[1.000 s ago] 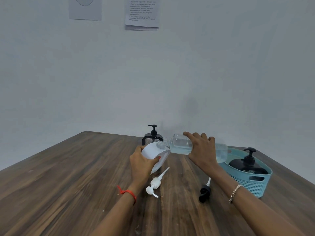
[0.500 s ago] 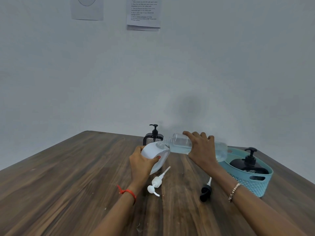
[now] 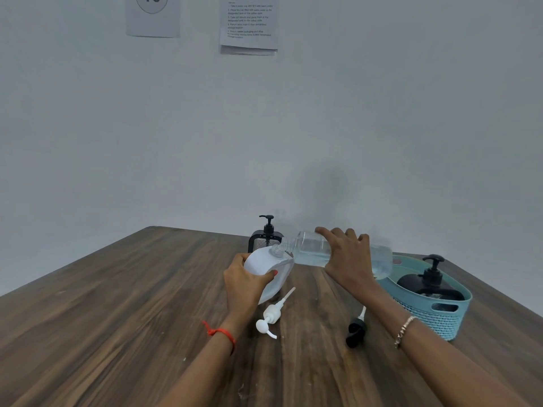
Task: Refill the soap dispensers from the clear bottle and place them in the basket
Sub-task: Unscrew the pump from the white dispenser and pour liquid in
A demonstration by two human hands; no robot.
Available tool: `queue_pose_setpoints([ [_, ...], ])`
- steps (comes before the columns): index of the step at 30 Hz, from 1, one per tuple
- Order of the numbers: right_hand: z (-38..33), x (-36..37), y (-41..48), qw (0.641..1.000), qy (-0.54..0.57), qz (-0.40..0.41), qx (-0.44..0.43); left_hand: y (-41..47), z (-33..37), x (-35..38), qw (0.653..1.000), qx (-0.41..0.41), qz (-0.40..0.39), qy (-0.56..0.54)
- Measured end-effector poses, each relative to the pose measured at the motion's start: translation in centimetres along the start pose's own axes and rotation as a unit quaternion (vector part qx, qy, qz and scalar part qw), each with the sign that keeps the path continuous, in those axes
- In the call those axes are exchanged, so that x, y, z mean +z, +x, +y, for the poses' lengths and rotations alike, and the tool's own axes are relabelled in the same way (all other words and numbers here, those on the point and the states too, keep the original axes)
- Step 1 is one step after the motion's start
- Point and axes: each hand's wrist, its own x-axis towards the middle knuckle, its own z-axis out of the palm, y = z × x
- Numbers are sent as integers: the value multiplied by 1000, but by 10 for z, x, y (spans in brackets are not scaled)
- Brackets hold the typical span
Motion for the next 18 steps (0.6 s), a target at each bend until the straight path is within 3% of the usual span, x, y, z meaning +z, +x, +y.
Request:
queue_pose_setpoints([
  [18, -8, -13, 1, 999, -6, -51, 8, 1, -3, -4, 1000, -1, 0, 1],
])
